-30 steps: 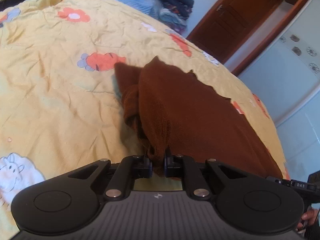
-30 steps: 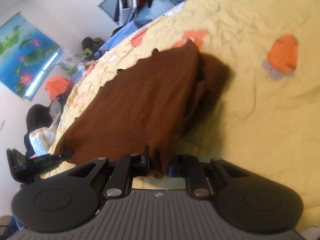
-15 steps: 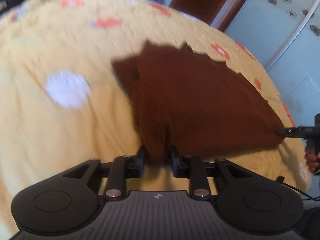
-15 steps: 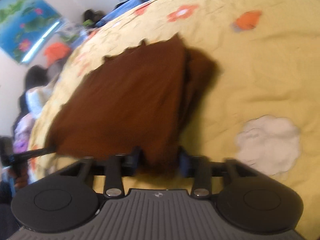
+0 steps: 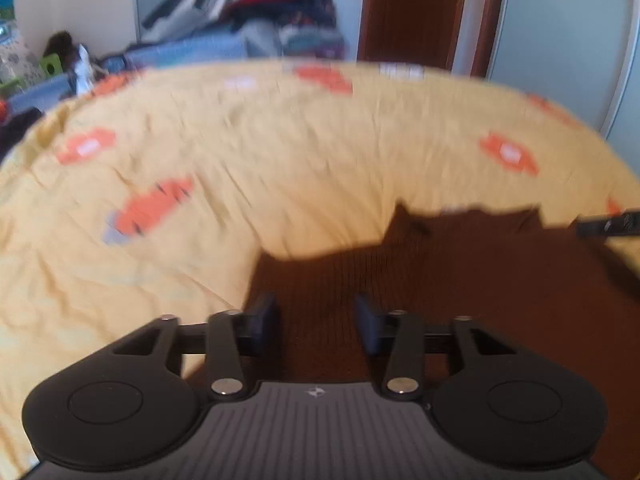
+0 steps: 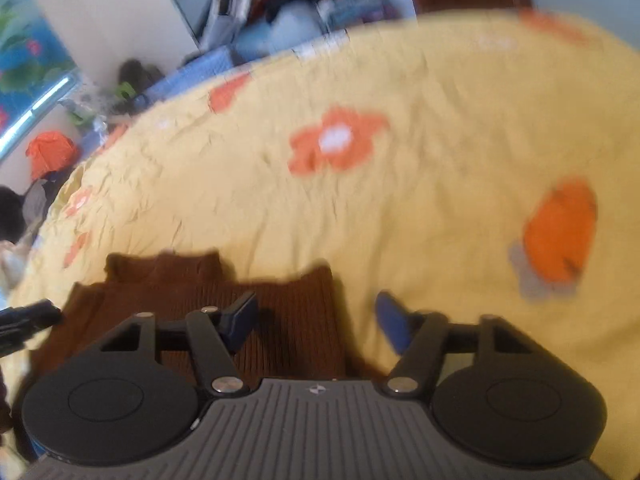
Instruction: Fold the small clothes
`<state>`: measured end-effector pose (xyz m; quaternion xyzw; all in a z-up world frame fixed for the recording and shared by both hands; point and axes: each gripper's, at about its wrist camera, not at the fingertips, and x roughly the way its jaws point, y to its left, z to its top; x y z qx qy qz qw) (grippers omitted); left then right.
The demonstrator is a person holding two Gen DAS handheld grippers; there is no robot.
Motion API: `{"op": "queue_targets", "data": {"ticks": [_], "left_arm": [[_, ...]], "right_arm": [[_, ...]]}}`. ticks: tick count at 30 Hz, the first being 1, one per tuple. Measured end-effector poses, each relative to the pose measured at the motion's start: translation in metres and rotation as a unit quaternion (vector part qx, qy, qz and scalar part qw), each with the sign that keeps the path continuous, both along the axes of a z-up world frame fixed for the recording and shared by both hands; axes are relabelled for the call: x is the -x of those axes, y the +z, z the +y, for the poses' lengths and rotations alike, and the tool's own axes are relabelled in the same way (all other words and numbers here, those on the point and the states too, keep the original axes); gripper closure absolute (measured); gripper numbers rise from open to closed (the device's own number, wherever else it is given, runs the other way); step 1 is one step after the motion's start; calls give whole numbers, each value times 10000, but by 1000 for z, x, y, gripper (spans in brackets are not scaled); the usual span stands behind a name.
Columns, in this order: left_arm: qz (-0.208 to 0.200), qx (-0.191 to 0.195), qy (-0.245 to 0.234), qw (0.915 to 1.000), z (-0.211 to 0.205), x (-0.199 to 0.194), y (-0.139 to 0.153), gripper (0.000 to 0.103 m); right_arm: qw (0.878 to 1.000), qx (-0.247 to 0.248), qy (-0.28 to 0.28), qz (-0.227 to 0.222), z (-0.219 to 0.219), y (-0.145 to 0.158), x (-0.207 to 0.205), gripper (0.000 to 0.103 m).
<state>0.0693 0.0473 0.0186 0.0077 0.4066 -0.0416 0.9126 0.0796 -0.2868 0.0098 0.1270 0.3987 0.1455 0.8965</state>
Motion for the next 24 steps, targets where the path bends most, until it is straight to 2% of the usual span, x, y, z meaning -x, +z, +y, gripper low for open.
{"op": "queue_targets", "data": {"ticks": [1,2,4,8,10,13,14,15,16,17,19,21,24], "left_arm": [[-202,-114,-6,9997,-1,9,-6,77],[-241,-231,-56,9994,-4,15,-7,88],[-233,-250,-39,9994,-3,11,0,100],[-288,-415,2,9987,3,10,4,100],[-221,-356,72,9991,5,9,-5,100],[-339,-393,93,9986,4,13,-7,100],[-344,-403,89,9986,4,13,-7,100],[-334,-405,86,9986,4,13,-7,100],[-325,-394,95,9987,4,13,-7,99],[-310,-382,96,9987,4,14,-5,98],[-328,-382,98,9987,4,18,1,97],[-534,-350,92,9979,1,26,13,94],[-772,-217,-35,9968,-10,28,27,88]], "right_arm": [[9997,-66,208,133,6,-2,-3,87],[9990,-209,309,253,9,-3,-5,87],[9991,-65,407,-15,12,5,4,90],[9979,-514,34,-387,-13,23,12,91],[9970,-696,-209,-263,-25,14,6,91],[9982,-532,-251,71,-23,-13,-1,89],[9980,-579,-262,-2,-22,-14,2,80],[9977,-604,-304,32,-22,-12,3,63],[9971,-667,-354,32,-22,-8,4,53],[9967,-678,-443,-51,-22,-2,8,36],[9956,-549,-566,-498,-21,17,21,34],[9944,-449,-438,-848,-14,39,35,33],[9943,-311,71,-1015,11,50,44,26]]}}
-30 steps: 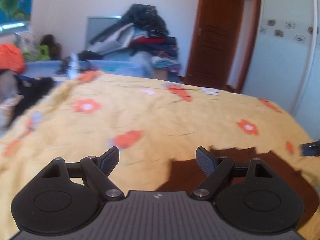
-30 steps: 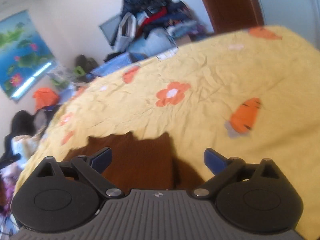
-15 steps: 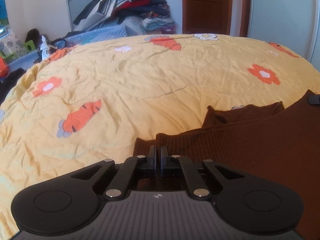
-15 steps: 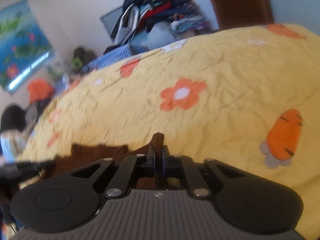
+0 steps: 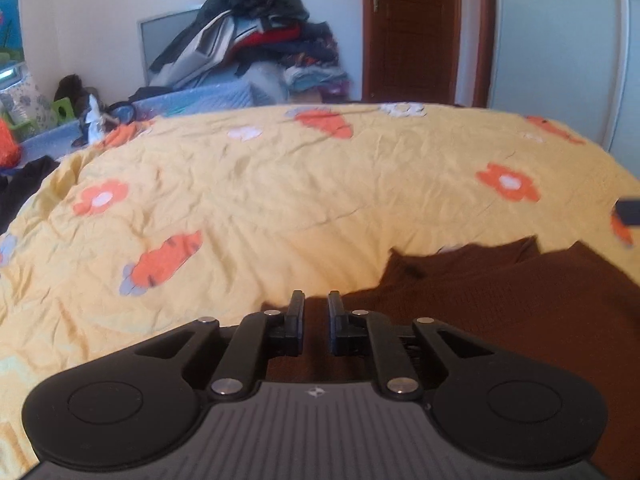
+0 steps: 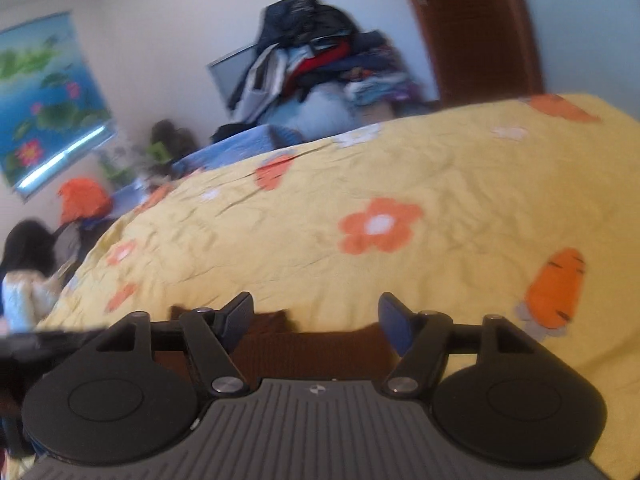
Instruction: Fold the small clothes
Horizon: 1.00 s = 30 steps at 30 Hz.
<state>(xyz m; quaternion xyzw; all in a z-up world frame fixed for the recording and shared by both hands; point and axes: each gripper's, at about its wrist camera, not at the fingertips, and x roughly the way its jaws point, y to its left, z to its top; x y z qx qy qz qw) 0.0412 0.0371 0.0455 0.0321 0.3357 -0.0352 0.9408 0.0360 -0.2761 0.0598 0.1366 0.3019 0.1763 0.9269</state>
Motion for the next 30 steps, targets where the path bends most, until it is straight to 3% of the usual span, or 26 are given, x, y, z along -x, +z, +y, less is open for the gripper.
{"op": "queue_targets", "data": {"ticks": [3,5,6,7,9,14,17,20,23,24,28,30], "left_arm": [[266,-9,-119,9996,-13,-16,-13,70],[540,-66,-104,9985,-12,-28,-37,66],[222,-110,-71,9997,-7,-26,-44,51],[125,-83,22,9999,0,-26,-48,40],[191,316,153,9992,14,-30,-46,40],[40,150,328,9993,12,-12,-30,42],[-205,428,367,9982,17,20,-15,22],[-93,728,276,9969,16,41,-18,19],[176,257,312,9990,7,41,-46,17],[-14,114,317,9994,5,45,-50,14],[-30,28,503,9987,4,56,-35,14],[-178,229,377,9989,7,75,-22,14]], "right_arm": [[9968,711,345,145,36,-17,-9,25],[9911,1215,355,408,51,-40,-22,25],[9874,1446,318,563,53,-57,-28,19],[9869,1566,328,221,53,-64,-23,16],[9897,1361,313,302,48,-63,-24,13],[9874,1519,232,373,52,-53,-17,12],[9928,1189,100,124,43,-36,14,2],[9945,1029,209,61,47,-35,40,0],[9888,1407,369,347,57,-63,44,0],[9873,1538,389,61,60,-67,50,0],[9873,1540,223,314,60,-53,46,4],[9886,1487,134,184,57,-38,58,1]]}}
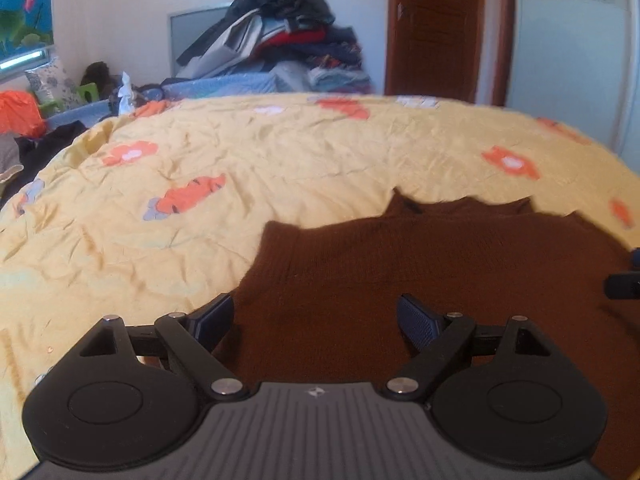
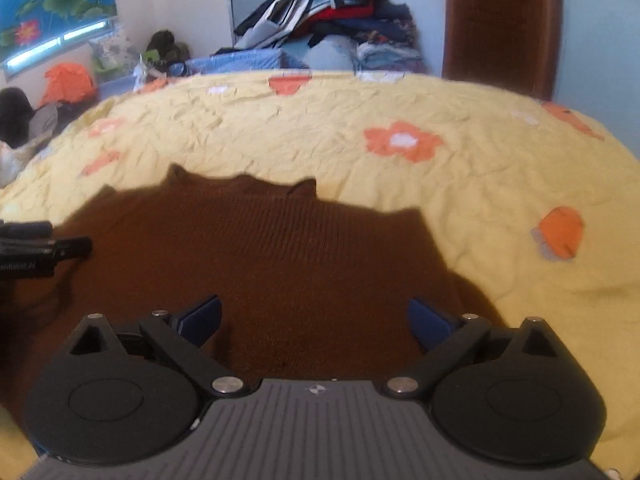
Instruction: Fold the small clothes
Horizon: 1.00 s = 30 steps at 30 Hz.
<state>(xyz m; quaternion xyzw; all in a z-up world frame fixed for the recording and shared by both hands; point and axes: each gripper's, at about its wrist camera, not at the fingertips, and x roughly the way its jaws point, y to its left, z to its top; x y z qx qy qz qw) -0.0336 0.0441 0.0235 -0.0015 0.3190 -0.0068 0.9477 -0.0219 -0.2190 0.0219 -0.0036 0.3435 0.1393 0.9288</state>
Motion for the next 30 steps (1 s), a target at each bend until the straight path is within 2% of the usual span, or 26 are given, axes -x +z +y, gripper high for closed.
{"op": "queue_targets", "data": {"ticks": [3,5,6,7,9,12,14,16,18,20,21,22,25,28,30], "left_arm": [[-21,231,-248,9994,-3,25,5,13],[291,54,-397,9988,-9,27,-10,13],[317,-123,-406,9986,-12,28,-19,12],[88,-284,-476,9984,-13,34,-23,11],[138,-402,-392,9983,-16,38,-18,11],[115,-232,-419,9988,-21,54,3,12],[-57,-161,-781,9968,-35,71,12,12],[-120,-508,-1190,9915,-58,83,8,12],[115,-1010,-1478,9838,-77,86,-11,11],[-335,-1252,-1596,9786,-77,101,-26,11],[-378,-1270,-1644,9775,-76,103,-27,11],[-256,-1231,-1663,9780,-74,102,-23,11],[26,-1008,-1555,9827,-64,102,-9,12],[119,-417,-1312,9904,-39,111,3,12],[332,-92,-1032,9941,-22,115,2,12]], "right_arm": [[9990,-194,177,-360,0,17,23,0],[9992,-186,310,-161,7,11,25,0],[9993,-97,353,37,11,1,22,0],[9987,46,366,345,14,-14,18,0],[9972,430,606,-53,20,-27,31,0],[9985,312,351,275,20,-8,36,4],[9987,169,466,152,25,6,48,3],[9973,114,728,73,37,12,60,1],[9943,459,959,107,53,5,70,0],[9908,859,1011,250,58,-16,77,0],[9917,747,1043,36,53,-22,85,0],[9911,733,1110,-103,50,-25,91,0],[9906,847,1060,190,52,-13,92,0],[9912,802,1048,126,49,3,101,1],[9914,822,1014,89,43,0,104,0]]}}
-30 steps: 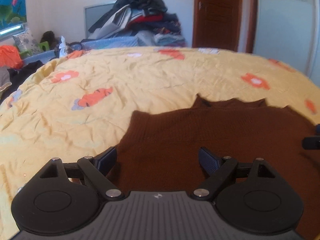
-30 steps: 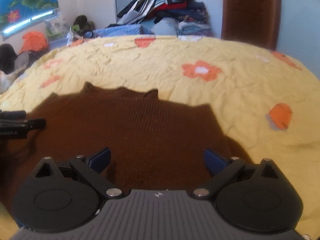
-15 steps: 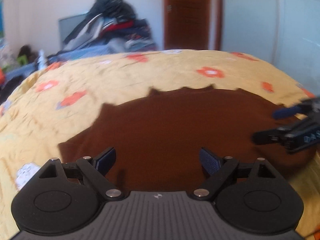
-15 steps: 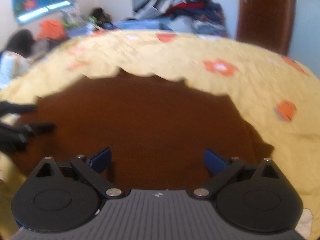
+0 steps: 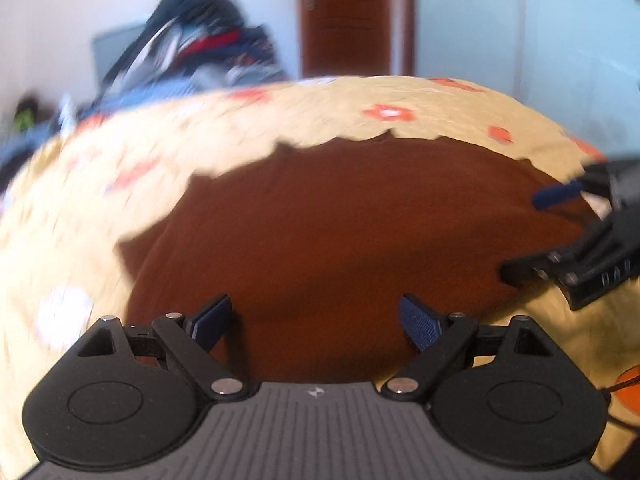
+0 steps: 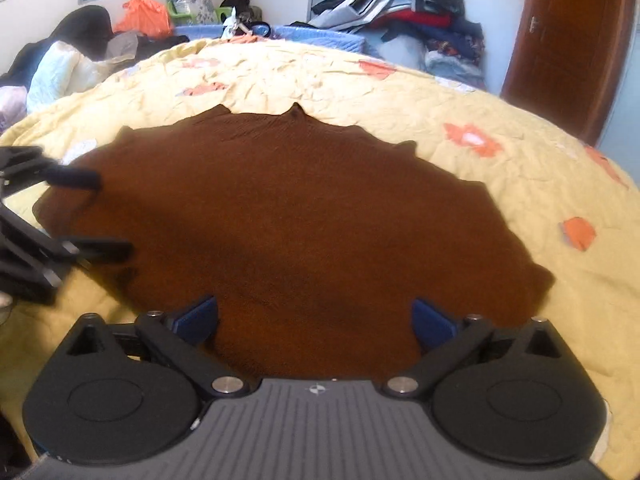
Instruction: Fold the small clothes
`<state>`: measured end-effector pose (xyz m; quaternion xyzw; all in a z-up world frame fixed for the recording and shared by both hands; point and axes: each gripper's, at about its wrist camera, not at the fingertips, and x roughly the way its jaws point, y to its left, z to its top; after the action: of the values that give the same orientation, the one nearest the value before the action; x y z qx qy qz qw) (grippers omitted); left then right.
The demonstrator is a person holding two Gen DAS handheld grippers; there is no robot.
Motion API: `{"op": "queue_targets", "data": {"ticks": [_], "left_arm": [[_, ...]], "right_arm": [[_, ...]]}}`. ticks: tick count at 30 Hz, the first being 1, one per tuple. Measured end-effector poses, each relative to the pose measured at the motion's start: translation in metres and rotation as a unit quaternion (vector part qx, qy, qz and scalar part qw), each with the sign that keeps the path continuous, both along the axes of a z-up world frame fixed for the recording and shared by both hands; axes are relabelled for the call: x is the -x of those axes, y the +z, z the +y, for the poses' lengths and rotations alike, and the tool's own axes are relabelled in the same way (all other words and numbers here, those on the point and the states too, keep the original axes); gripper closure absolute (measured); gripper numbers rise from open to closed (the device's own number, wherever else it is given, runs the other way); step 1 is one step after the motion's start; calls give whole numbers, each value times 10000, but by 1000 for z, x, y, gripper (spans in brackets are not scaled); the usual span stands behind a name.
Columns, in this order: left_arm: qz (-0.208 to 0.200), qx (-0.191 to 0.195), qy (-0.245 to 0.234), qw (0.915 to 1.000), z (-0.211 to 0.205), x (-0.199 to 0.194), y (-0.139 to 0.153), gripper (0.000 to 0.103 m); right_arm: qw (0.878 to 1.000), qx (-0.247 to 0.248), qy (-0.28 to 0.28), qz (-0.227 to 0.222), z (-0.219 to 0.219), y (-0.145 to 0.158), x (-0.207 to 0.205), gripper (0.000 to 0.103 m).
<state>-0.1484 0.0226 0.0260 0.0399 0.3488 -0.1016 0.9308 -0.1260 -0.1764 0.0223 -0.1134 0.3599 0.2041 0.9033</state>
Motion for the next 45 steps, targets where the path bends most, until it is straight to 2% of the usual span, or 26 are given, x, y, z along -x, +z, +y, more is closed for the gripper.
{"op": "queue_targets", "data": {"ticks": [2,4,5,7,9,11,13,15,17,18,22,24,25,28,29,30,31,32,33,34,35,37,38,40,43,45], "left_arm": [[263,271,393,9985,18,2,-4,12],[418,647,790,9939,39,8,-3,12],[488,877,971,9902,49,11,1,12],[659,1503,1317,9776,72,17,6,12],[997,2306,1574,9550,97,19,1,12],[1298,3051,1904,9240,124,24,-10,12],[1314,3661,2084,8974,139,25,-18,13],[1437,4178,2161,8707,147,20,-24,13],[1536,4467,2205,8534,147,14,-29,13],[1543,4496,2225,8512,145,12,-30,14],[1479,4220,2456,8601,126,5,-28,48],[1284,3853,2671,8739,117,6,-24,59],[1165,3698,2727,8805,113,7,-24,59],[922,3386,2937,8892,103,7,-20,62],[871,3343,3003,8891,102,7,-19,68],[843,3335,3033,8887,102,7,-19,85],[819,3313,3033,8897,103,7,-18,92],[761,3205,3006,8950,101,8,-15,92],[678,2960,2928,9067,96,8,-10,93],[557,2559,2763,9247,87,7,-3,93],[382,2042,2566,9439,74,6,6,93],[161,1039,2039,9733,45,5,17,94],[54,449,1677,9848,28,5,21,94],[-363,-445,1111,9921,0,11,23,94],[-687,-1250,611,9879,-22,18,19,94],[-842,-1596,396,9828,-30,21,17,94]], "right_arm": [[9995,208,107,228,-4,-19,-4,0],[9994,190,254,170,-8,-17,1,0],[9990,248,227,282,-7,-12,0,0],[9993,-31,55,366,-16,2,-2,1],[9975,-531,-368,284,-38,15,-1,0],[9886,-1079,-977,396,-70,22,-6,0],[9703,-1664,-1573,784,-104,18,-14,0],[9529,-1975,-1982,1167,-126,8,-17,0],[9486,-1999,-2118,1236,-131,6,-17,1],[9503,-1990,-2106,1140,-130,9,-15,0],[9508,-2285,-1909,856,-122,29,-19,0],[9493,-2515,-1669,875,-113,38,-29,0],[9475,-2655,-1511,941,-109,43,-35,0],[9382,-3069,-909,1316,-79,52,-67,0],[9348,-3169,-670,1458,-66,57,-77,0],[9313,-3246,-433,1592,-51,61,-88,0],[9290,-3270,-235,1719,-34,63,-100,0],[9294,-3213,-70,1817,-16,66,-106,0],[9313,-3117,98,1881,3,68,-117,0],[9320,-3040,285,1955,21,69,-125,0],[9306,-2979,471,2075,40,70,-130,0],[9212,-2895,858,2453,77,69,-147,0],[9159,-2827,1040,2653,96,67,-153,0],[9127,-2573,1268,2911,129,66,-160,0],[9170,-1962,1505,3130,168,59,-166,0],[9202,-1596,1541,3225,184,49,-165,12]]}}
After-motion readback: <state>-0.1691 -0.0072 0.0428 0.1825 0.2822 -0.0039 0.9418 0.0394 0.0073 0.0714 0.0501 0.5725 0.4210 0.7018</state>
